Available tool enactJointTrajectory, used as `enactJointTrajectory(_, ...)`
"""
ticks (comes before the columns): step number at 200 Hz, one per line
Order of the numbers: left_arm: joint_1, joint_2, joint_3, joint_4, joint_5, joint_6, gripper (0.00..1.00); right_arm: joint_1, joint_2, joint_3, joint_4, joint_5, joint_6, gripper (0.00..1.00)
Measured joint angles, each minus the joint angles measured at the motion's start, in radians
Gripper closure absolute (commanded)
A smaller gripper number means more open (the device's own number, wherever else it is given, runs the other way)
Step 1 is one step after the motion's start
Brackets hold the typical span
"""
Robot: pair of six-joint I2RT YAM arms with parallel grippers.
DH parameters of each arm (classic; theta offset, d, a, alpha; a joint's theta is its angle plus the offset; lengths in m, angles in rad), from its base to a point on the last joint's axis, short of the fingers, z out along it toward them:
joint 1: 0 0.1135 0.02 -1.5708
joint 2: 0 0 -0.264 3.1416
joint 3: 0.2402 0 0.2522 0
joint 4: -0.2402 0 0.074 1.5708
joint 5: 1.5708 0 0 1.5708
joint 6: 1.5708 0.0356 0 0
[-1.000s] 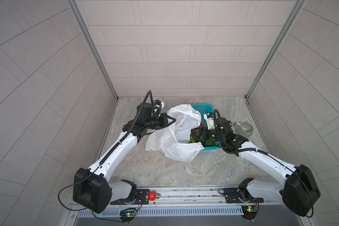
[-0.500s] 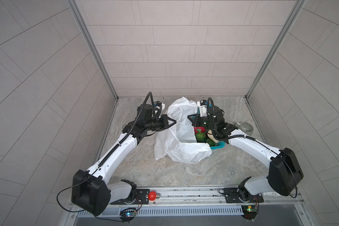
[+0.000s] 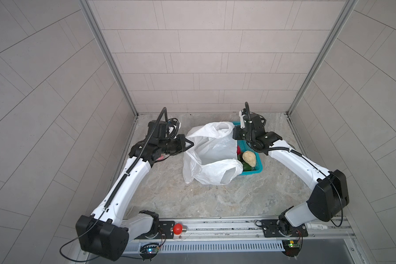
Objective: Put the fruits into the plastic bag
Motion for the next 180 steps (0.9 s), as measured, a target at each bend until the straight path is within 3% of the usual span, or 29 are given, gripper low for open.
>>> enactJointTrajectory(32,0.058,0.01,0.0,0.011,0.031,-0.029,1.0,-0.018,0.003,0.003,-0.071,0.034,-0.017,1.0)
enactJointTrajectory(63,0.045,0.037,0.0,0.013,-0.001,-0.027,1.0,-0.03,-0.021,-0.009,-0.095,-0.03,-0.029,0.54)
enactJointTrajectory(82,0.017,0.046,-0.001,0.027,-0.025,-0.037,1.0,-0.037,-0.089,-0.055,-0.1,-0.089,-0.035,0.37)
enactJointTrajectory(104,-0.024,0.047,-0.024,0.088,-0.045,-0.071,1.0,-0.051,-0.212,-0.129,-0.107,-0.143,-0.029,0.32)
enactJointTrajectory(137,-0.043,0.056,-0.071,0.15,-0.075,-0.126,1.0,-0.121,-0.384,-0.216,-0.139,-0.164,-0.012,0.33)
enactJointTrajectory(180,-0.043,0.063,-0.074,0.184,-0.101,-0.153,1.0,-0.132,-0.374,-0.269,-0.216,-0.121,-0.01,0.34)
